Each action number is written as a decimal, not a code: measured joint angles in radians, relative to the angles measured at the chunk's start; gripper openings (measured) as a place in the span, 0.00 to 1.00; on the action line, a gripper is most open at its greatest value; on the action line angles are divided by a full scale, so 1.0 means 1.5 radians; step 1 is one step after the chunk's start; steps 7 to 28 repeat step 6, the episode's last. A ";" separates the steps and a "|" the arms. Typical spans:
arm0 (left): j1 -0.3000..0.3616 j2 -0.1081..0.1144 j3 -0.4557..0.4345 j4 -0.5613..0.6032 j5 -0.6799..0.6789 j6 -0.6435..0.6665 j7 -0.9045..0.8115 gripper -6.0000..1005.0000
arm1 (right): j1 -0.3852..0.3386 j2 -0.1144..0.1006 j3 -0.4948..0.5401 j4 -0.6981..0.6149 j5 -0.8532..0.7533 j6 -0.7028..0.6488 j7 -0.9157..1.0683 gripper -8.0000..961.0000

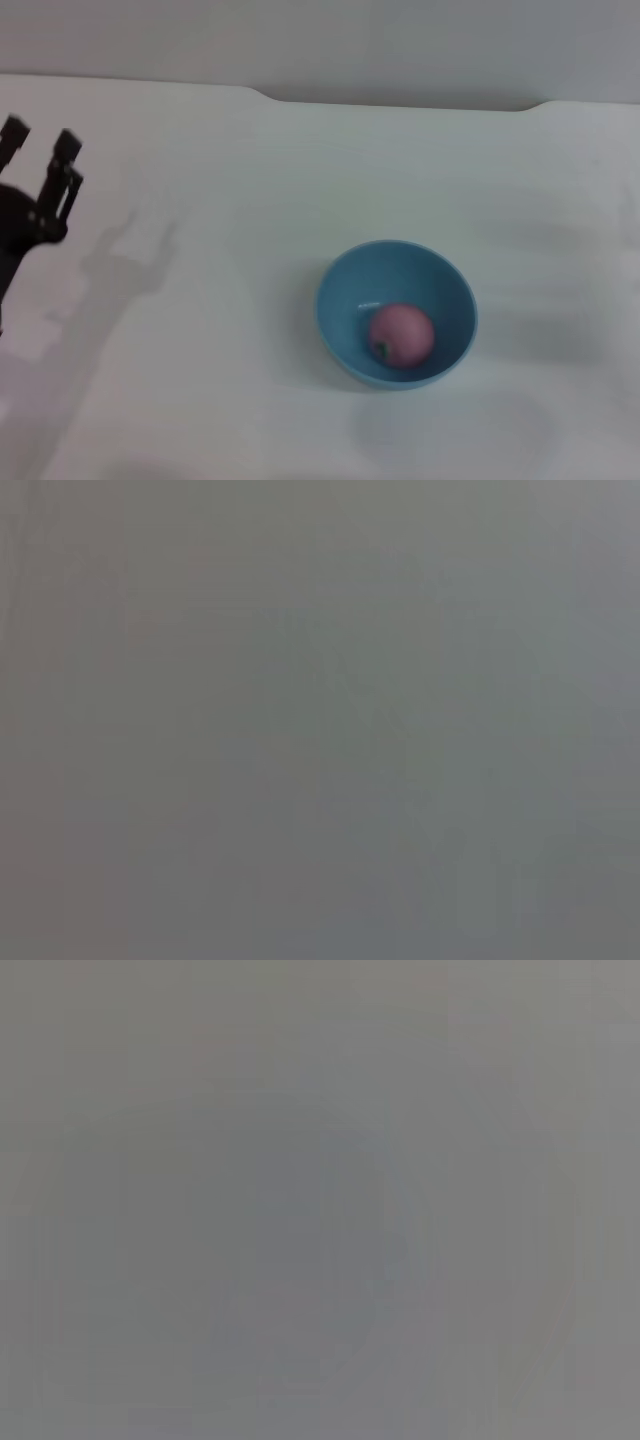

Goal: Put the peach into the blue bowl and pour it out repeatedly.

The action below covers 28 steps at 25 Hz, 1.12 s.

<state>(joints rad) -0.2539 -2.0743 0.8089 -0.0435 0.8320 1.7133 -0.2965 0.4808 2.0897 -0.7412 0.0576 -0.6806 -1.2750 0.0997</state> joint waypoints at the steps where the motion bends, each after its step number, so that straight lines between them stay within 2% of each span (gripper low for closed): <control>1: 0.003 -0.001 -0.005 -0.013 -0.001 0.001 0.046 0.52 | 0.003 0.000 0.000 0.021 0.022 -0.028 -0.068 0.37; 2: 0.003 -0.001 -0.005 -0.013 -0.001 0.001 0.046 0.52 | 0.004 0.000 0.000 0.036 0.037 -0.052 -0.130 0.37; 3: 0.006 -0.001 -0.024 -0.038 0.000 0.003 0.095 0.52 | 0.003 0.000 0.001 0.043 0.042 -0.068 -0.174 0.37; 5: 0.006 -0.001 -0.046 -0.056 0.003 0.003 0.103 0.51 | -0.003 -0.001 0.006 0.043 0.043 -0.082 -0.212 0.37; 28: 0.006 -0.001 -0.053 -0.062 0.004 0.003 0.104 0.51 | -0.003 -0.001 0.006 0.043 0.043 -0.082 -0.212 0.37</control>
